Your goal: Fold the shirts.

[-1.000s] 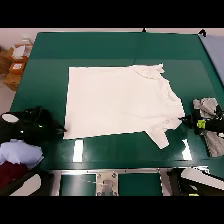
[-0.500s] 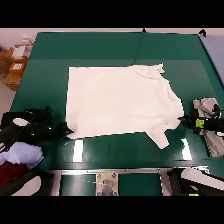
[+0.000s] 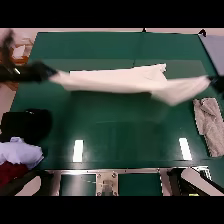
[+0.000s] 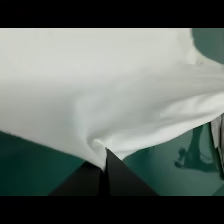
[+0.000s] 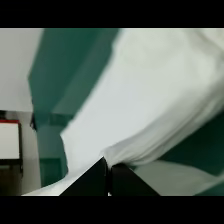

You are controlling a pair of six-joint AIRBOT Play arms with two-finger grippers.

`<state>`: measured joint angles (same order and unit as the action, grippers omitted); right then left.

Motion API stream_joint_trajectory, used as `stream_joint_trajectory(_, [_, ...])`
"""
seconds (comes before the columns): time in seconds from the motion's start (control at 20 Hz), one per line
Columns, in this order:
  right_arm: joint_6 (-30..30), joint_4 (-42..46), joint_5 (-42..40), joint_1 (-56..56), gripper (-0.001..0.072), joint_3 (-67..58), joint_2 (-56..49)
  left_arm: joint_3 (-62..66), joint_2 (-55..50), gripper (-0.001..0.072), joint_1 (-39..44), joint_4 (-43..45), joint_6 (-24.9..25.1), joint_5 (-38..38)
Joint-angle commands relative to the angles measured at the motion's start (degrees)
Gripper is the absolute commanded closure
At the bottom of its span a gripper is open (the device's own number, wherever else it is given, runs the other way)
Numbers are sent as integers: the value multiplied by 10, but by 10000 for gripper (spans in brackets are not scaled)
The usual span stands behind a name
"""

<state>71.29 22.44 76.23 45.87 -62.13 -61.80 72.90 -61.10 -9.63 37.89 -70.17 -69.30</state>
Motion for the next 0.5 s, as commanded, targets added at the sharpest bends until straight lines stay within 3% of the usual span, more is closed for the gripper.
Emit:
stream_joint_trajectory(0.0, [8,-132,-9,1,697,-202,68,311,8,681,-1,-2,-31,-21])
stream_joint_trajectory(0.2, [0,-139,-132,10,697,-400,144,575,13,681,-1,-2,-31,11])
stream_joint_trajectory(0.45, [2,-25,-210,40,697,-494,205,543,103,681,-1,56,-30,68])
